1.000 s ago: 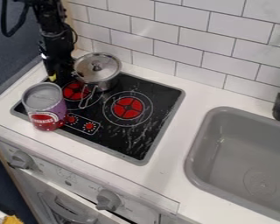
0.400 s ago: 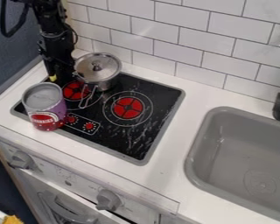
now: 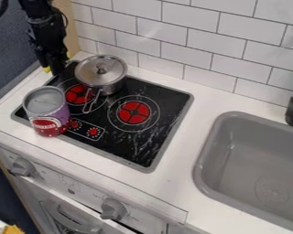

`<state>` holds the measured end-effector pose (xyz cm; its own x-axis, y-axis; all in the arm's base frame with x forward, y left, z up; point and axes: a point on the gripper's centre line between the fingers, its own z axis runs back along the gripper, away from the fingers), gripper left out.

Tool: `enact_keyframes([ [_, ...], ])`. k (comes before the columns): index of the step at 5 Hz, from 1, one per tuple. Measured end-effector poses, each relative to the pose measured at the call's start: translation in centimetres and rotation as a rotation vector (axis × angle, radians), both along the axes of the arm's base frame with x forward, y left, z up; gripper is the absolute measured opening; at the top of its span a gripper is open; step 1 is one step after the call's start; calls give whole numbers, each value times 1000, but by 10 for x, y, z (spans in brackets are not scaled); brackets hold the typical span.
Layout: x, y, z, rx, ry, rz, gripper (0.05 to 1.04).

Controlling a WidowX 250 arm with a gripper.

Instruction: It moves the banana to the upper right of brunner

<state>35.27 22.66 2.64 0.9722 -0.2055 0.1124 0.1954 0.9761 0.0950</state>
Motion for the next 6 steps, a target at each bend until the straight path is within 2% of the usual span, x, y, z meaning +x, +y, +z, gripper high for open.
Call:
enact_keyframes([
  [1, 0, -11, 13, -44, -32, -32, 346],
  [2, -1, -34, 39, -56, -77, -83, 346],
  [3, 0, -83, 49, -74, -75, -204, 346],
  [4, 9, -133, 48, -71, -40, -298, 346],
  [5, 13, -168, 41, -54, -10, -345, 346],
  [6, 20, -199, 11, -26, 33, -383, 346],
])
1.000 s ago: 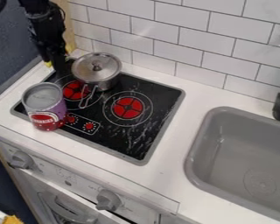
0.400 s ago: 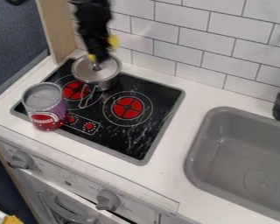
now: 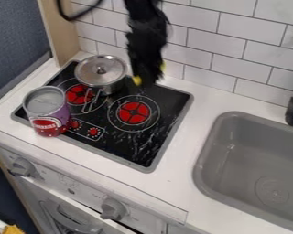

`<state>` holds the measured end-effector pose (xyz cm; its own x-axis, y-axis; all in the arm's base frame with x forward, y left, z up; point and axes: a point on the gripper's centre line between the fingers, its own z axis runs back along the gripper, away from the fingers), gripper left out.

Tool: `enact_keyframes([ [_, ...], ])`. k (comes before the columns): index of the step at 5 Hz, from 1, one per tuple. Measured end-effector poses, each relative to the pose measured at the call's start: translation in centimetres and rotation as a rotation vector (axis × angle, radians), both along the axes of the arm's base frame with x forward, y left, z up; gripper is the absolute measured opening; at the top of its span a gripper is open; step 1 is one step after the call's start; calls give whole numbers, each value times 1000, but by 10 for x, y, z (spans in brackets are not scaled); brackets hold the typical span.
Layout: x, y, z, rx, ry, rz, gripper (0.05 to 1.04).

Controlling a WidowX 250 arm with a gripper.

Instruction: It moves the banana to the upper right of brunner

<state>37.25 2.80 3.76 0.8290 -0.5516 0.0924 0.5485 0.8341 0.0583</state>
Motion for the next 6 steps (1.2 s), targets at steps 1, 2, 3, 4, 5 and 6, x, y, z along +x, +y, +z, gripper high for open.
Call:
enact_keyframes([
  [1, 1, -13, -22, 41, 43, -18, 346],
  [2, 8, -21, -40, 67, 80, -13, 346],
  [3, 15, -27, -51, 82, 96, -15, 346],
  [4, 18, -28, -51, 108, 98, -28, 410],
  [5, 16, -28, -53, 97, 102, -11, 713],
  [6, 10, -26, -50, 59, 106, -14, 973],
])
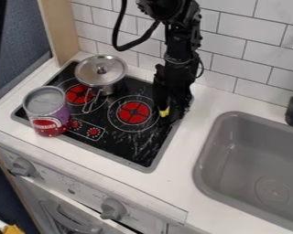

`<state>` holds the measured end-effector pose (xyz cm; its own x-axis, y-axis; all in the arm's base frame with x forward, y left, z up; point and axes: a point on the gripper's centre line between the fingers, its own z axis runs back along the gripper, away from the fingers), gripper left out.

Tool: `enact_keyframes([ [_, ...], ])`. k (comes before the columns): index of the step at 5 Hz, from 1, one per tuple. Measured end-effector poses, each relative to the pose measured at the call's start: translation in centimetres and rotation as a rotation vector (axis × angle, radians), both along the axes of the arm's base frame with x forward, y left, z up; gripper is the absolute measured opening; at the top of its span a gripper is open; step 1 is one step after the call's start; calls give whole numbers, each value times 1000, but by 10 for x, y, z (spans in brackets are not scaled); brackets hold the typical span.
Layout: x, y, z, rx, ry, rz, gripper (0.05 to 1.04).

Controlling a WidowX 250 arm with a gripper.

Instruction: It moves the banana to the upper right of brunner

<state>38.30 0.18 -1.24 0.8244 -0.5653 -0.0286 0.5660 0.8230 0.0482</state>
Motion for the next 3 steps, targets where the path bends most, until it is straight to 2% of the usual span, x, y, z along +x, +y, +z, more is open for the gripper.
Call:
enact_keyframes([
  [1, 1, 9, 21, -22, -46, 20, 1008],
  [2, -1, 18, 53, -79, -112, 41, 1003],
  [3, -5, 30, 77, -105, -171, 79, 999],
])
